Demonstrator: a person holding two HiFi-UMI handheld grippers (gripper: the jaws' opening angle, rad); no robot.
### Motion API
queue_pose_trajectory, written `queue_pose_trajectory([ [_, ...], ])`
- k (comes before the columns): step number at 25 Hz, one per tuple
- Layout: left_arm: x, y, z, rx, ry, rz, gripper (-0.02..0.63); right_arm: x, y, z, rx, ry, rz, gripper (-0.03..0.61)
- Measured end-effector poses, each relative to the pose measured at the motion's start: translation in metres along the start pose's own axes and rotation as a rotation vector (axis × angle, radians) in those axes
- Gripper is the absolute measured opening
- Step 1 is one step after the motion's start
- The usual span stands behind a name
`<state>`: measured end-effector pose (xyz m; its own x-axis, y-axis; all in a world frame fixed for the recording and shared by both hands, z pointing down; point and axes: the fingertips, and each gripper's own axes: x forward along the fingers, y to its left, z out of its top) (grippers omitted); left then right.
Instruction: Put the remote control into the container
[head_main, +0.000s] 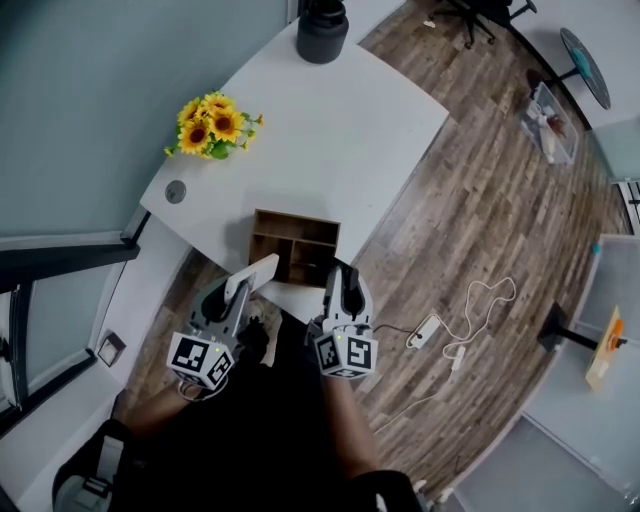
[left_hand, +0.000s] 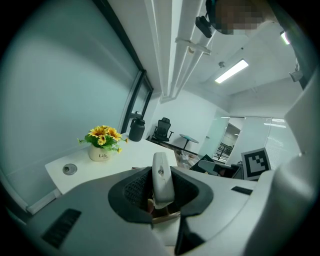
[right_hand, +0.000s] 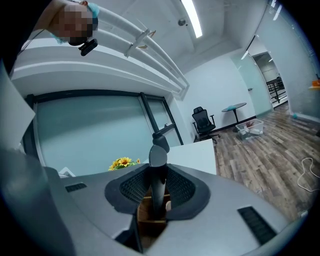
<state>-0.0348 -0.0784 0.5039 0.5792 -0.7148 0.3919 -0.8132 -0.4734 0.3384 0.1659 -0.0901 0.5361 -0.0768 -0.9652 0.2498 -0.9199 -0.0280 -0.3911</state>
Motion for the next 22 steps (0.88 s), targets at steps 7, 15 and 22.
queue_pose_trajectory([
  [7,0.007,0.004,-0.003,-0.002,0.006,0.002,0.095,0.010,-0.007,-0.014,-0.003,0.020,-0.011,0.097],
  [15,0.012,0.002,-0.008,-0.010,0.023,0.005,0.095,0.014,-0.015,-0.031,-0.008,0.056,-0.018,0.097],
  [22,0.016,0.001,-0.007,-0.013,0.022,-0.001,0.095,0.022,-0.020,-0.044,-0.032,0.083,-0.027,0.097],
])
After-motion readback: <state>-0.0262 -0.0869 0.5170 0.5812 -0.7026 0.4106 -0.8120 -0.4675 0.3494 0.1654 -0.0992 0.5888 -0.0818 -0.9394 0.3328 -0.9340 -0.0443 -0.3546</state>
